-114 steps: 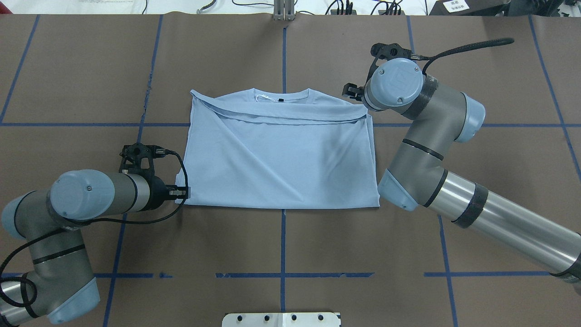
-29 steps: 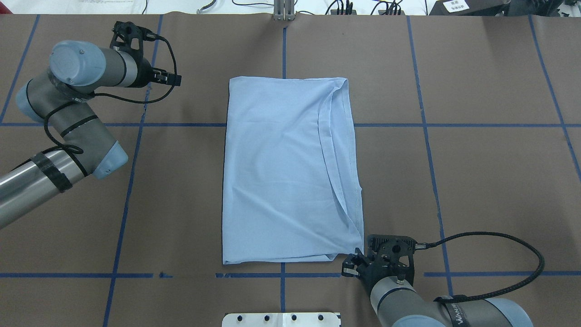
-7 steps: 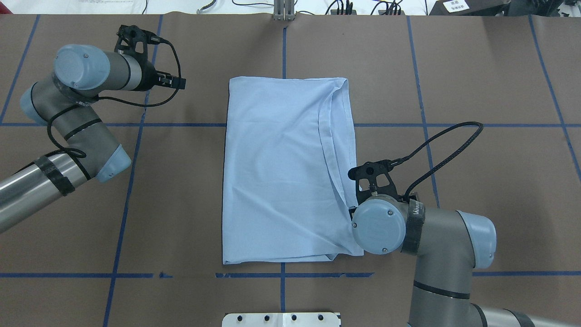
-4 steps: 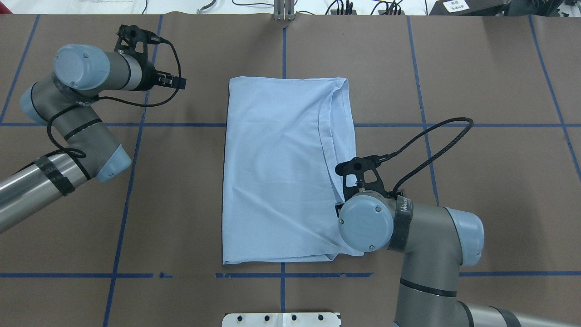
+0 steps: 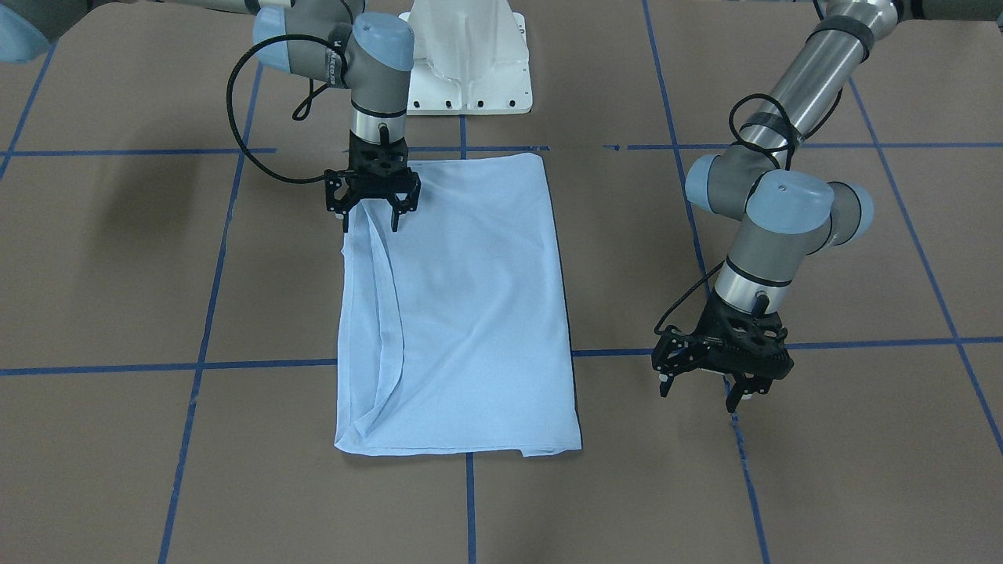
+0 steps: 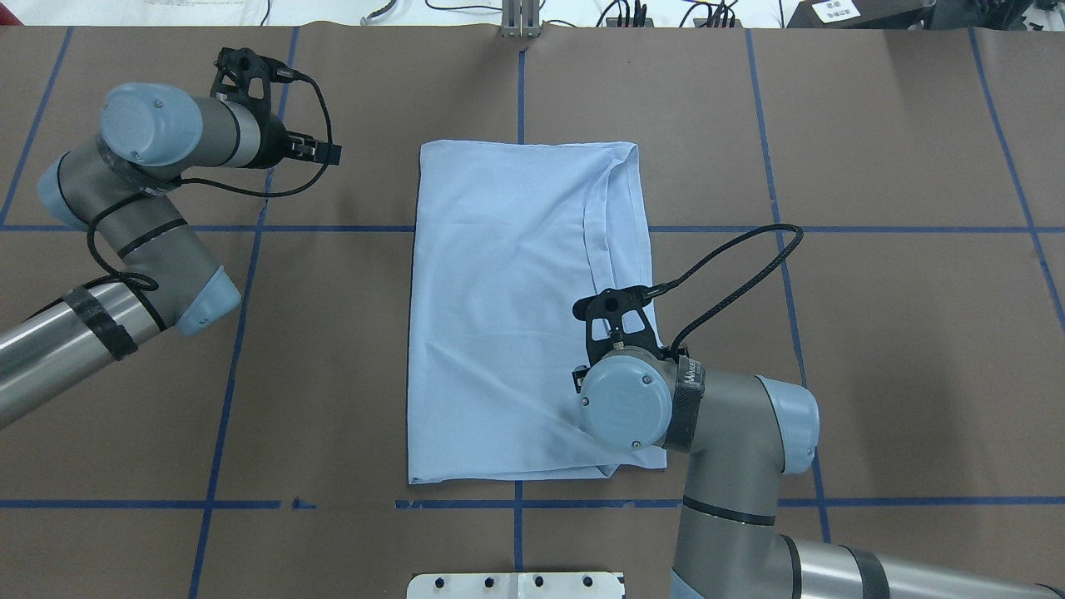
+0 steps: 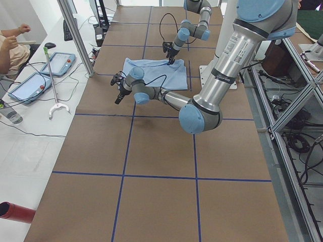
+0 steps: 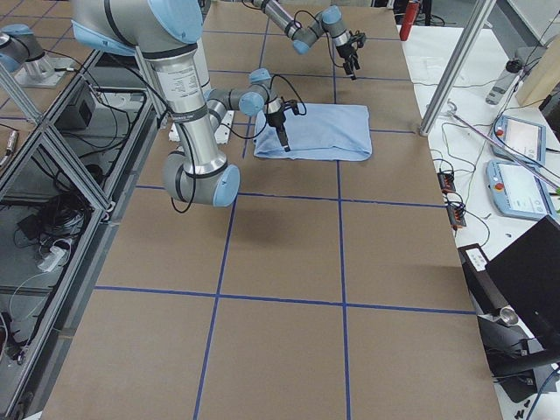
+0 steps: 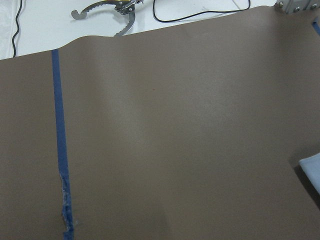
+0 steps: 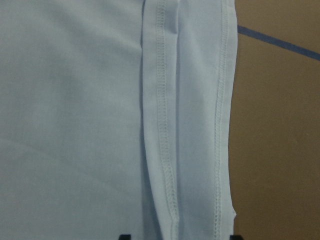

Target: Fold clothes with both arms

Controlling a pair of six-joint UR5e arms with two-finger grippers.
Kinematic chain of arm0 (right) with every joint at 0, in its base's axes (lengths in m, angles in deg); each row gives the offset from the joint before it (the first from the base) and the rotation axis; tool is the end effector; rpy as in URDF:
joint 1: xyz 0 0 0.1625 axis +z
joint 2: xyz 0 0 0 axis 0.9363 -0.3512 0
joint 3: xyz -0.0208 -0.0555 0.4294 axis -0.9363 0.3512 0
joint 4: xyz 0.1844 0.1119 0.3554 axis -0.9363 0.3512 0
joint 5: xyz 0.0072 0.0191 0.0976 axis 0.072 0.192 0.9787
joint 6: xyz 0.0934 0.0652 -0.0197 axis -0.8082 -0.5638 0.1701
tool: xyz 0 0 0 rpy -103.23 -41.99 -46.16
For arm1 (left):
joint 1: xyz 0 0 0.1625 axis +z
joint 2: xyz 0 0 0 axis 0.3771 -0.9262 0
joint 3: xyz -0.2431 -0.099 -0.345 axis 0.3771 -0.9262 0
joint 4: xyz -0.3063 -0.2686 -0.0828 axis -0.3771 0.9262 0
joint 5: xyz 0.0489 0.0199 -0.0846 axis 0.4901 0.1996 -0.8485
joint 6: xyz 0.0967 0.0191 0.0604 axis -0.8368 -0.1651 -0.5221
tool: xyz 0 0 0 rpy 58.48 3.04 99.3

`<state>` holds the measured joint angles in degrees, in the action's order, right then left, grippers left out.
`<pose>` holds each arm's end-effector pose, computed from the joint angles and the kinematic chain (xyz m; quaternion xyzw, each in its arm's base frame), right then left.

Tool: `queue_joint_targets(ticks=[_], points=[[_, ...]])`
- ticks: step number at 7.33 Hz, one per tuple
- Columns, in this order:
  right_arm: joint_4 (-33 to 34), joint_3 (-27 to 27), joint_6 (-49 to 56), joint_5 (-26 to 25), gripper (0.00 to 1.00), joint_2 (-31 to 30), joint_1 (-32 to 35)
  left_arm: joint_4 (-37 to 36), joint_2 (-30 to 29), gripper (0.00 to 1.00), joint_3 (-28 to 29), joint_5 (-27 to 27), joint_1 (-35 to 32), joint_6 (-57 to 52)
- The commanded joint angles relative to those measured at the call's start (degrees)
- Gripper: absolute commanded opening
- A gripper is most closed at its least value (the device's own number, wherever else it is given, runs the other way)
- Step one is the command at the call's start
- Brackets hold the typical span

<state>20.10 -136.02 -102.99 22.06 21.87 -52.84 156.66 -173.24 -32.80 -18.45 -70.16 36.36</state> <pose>-0.5808 -0.3372 0.3065 0.1970 -0.2553 -0.0216 0.9463 0.4167 -0.6348 0.4102 0.3161 0.3986 0.0121 0.8608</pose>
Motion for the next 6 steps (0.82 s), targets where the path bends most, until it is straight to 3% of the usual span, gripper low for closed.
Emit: queue_joint_targets(ticks=[1,3,5,6], points=[[-0.37,-0.27,0.02,0.04,0.33,0.06,-0.16,0.0,0.0,1.0,0.11,-0.05,0.02,0.08],[-0.37,-0.36,-0.33,0.04,0.25,-0.03,-0.16,0.0,0.0,1.0,0.11,-0.05,0.02,0.17],[-0.37,-1.23,-1.12,-0.13,0.0,-0.03,-0.25,0.0,0.0,1.0,0.11,0.03,0.02,0.08],[-0.37,-1.32,-1.55,-0.22,0.0,-0.12,-0.25,0.0,0.0,1.0,0.2,0.03,0.02,0.17]])
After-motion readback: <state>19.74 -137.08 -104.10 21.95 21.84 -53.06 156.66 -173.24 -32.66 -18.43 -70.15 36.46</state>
